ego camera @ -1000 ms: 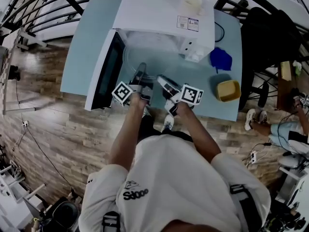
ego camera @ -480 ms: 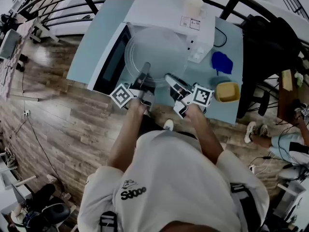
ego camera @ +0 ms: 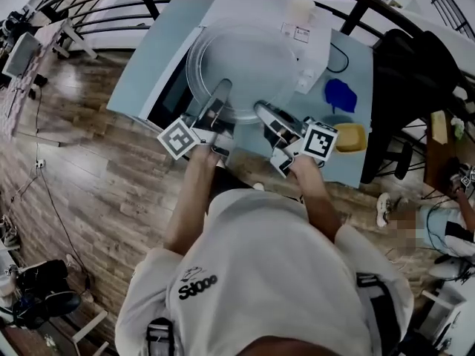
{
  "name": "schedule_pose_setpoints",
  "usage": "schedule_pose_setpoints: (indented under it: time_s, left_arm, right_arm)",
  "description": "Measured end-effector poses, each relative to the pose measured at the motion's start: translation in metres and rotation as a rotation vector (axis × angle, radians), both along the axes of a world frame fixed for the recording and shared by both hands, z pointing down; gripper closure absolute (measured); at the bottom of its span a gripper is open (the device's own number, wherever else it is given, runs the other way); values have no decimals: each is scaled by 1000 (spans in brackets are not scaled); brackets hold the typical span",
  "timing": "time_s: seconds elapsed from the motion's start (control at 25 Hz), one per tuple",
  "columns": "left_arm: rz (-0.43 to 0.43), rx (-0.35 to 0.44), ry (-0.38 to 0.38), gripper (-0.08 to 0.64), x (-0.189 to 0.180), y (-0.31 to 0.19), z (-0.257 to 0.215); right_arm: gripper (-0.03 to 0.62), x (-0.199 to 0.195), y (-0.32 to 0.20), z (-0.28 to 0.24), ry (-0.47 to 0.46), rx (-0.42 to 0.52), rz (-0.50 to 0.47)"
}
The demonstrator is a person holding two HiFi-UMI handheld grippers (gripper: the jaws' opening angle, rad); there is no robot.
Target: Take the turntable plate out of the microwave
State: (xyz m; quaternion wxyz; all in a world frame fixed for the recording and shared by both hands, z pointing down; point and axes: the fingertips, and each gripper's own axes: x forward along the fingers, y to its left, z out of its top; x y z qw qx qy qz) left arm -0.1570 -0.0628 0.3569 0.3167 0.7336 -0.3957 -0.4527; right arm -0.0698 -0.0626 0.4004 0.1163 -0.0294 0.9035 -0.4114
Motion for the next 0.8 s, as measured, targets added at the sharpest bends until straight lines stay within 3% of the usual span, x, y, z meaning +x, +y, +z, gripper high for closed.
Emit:
schedule_pose_setpoints:
  time_s: [0.48,0.8]
  left_arm:
    - [-47,47,-346,504,6,26,-32]
    - [-64,23,-393,491,9,34,-20]
  right_arm:
    - [499,1,26,-33,-40,111,-44]
    - [499,5,36,-28,-23,123,-43]
